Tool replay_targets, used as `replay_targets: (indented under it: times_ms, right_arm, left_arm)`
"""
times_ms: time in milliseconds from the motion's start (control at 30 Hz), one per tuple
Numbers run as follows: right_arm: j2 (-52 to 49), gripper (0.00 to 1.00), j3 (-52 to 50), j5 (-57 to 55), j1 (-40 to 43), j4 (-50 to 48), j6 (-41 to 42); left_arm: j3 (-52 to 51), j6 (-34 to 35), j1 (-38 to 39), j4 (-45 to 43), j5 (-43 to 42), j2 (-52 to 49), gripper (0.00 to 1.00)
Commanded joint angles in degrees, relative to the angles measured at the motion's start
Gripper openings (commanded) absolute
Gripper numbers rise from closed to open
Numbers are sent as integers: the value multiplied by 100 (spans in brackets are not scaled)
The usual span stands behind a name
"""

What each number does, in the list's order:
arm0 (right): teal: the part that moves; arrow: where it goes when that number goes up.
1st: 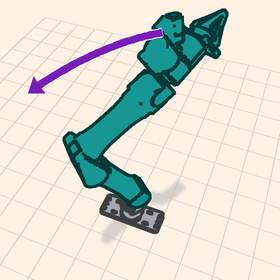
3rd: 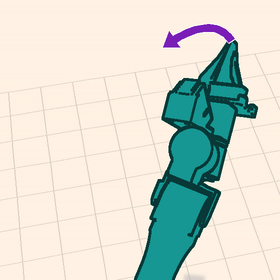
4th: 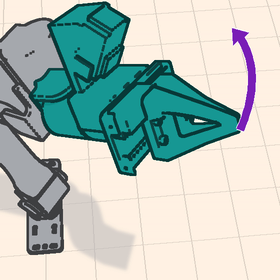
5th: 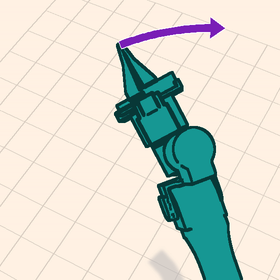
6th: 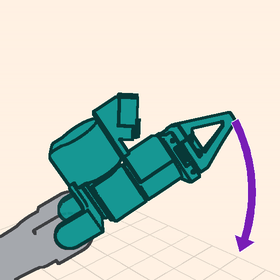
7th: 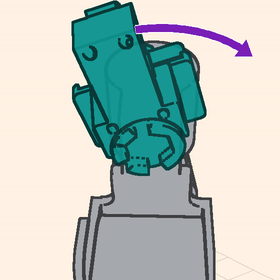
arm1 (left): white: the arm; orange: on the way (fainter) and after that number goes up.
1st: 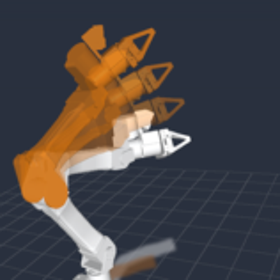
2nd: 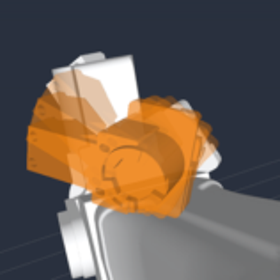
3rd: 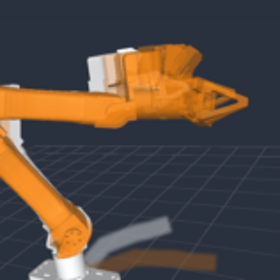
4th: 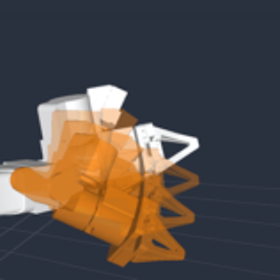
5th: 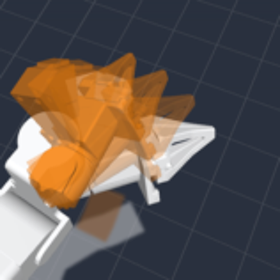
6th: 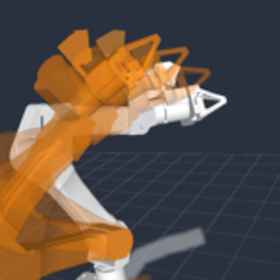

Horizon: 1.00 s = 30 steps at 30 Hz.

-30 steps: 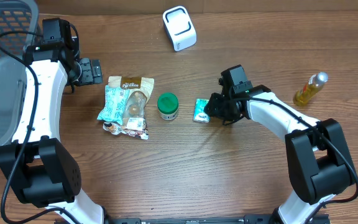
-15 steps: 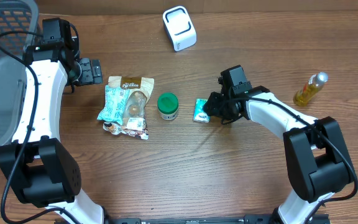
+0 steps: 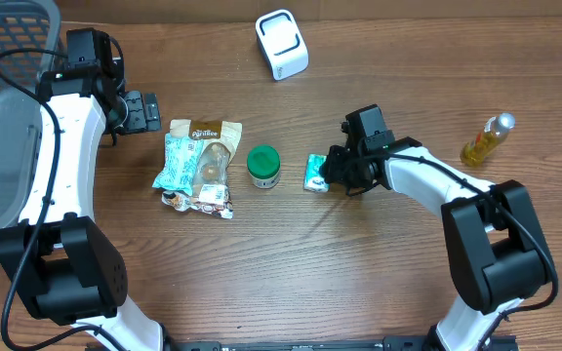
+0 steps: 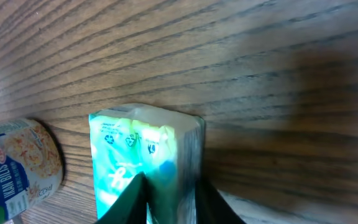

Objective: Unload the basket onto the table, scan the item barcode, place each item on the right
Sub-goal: 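Carry the teal packet up to the white scanner and hold it there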

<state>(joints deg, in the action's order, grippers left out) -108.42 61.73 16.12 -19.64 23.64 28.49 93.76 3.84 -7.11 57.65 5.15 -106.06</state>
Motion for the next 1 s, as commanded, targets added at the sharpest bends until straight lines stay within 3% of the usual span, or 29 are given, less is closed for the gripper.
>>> replay_targets:
  times_ms: [0, 167, 300, 500, 667, 800, 967]
  right_arm:
    - [-168, 17, -59, 76, -26, -26, 4]
    - [-70, 4, 31, 420, 107, 26, -168]
    - [212, 4, 431, 107, 177, 350, -444]
    - [448, 4, 2306, -1193, 120, 2103, -1360]
    - [448, 3, 3799, -2020, 120, 2841, -2002]
    - [448, 4, 4570, -2599, 39, 2653, -2483]
    - [295, 4, 4623, -3224, -249, 1572, -3766]
  left_arm:
    - [101, -107, 39, -2, -31, 109, 100]
    - [101, -107, 39, -2, -31, 109, 99]
    - [101, -107, 39, -2, -31, 109, 100]
    - [101, -107, 39, -2, -31, 107, 100]
    - [101, -107, 39, -2, -31, 107, 99]
    - [101, -107, 39, -2, -31, 107, 100]
    - [101, -107, 39, -2, -31, 109, 100]
